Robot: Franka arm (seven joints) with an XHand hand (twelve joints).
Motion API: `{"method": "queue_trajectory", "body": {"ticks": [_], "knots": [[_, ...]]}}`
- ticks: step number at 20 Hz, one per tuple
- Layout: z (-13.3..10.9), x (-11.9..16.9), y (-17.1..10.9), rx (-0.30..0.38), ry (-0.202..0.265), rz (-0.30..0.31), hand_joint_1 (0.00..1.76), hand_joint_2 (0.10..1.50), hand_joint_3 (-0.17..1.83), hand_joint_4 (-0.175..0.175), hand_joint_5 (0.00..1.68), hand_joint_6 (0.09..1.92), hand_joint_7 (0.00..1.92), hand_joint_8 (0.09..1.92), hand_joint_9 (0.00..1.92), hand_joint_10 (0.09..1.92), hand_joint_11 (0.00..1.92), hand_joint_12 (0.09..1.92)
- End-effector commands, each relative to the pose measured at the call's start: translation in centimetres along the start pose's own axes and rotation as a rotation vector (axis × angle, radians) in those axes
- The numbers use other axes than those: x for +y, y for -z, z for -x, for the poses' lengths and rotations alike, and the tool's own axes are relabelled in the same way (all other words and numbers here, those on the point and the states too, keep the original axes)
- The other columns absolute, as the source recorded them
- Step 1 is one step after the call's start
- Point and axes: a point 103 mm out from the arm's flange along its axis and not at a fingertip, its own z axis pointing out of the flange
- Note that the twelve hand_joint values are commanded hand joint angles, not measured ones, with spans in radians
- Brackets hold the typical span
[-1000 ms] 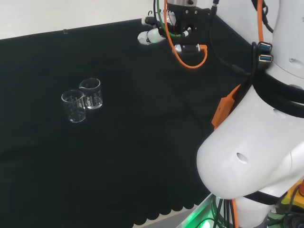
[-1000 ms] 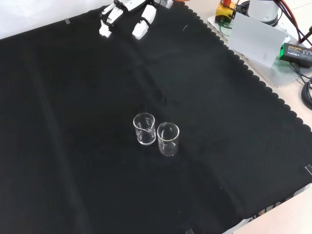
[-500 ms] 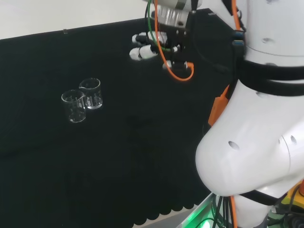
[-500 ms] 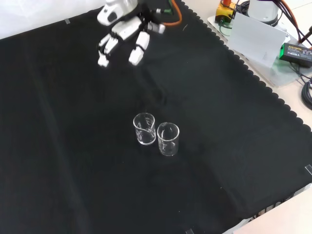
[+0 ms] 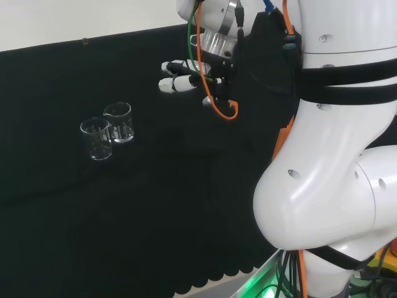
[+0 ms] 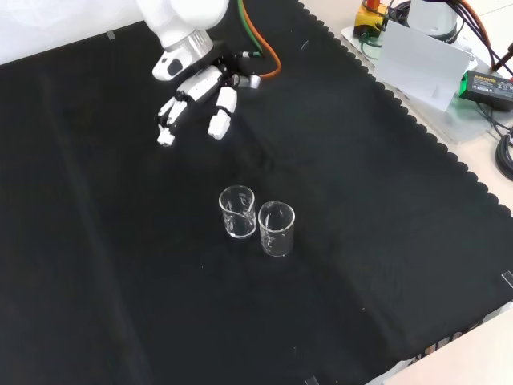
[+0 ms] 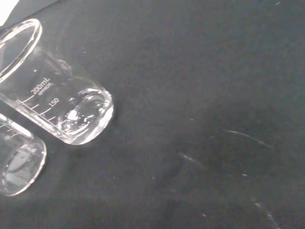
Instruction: Pick up the beaker on the right.
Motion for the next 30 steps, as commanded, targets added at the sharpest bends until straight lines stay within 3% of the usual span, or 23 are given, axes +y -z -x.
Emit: {"method": "queue_trajectory", "body": {"ticks": [1,4,8,11,17,30], "knots": [[0.1,1.3,-1.5,0.027,0.032,-0.014,0.51,1.04,0.12,-0.019,0.15,0.09,0.28,0.09,0.42,0.09,0.00,1.06],[-0.1,1.8,-2.6,0.034,0.056,-0.042,0.59,0.95,0.19,-0.022,0.16,0.09,0.28,0.13,0.41,0.14,0.00,1.09],[-0.1,2.2,-4.1,0.059,0.098,-0.064,0.70,0.74,0.48,-0.029,0.19,0.09,0.21,0.34,0.30,0.48,0.00,1.13],[0.0,2.2,-4.8,0.072,0.139,-0.071,0.76,0.62,0.63,-0.036,0.20,0.09,0.18,0.48,0.26,0.60,0.00,1.15],[-0.2,2.3,-5.8,0.140,0.195,-0.072,0.81,0.53,0.69,-0.050,0.23,0.09,0.20,0.58,0.28,0.65,0.00,1.17],[-1.8,3.1,-7.6,0.243,0.249,-0.075,0.84,0.49,0.67,-0.050,0.19,0.09,0.10,0.57,0.20,0.66,0.00,1.12]]}}
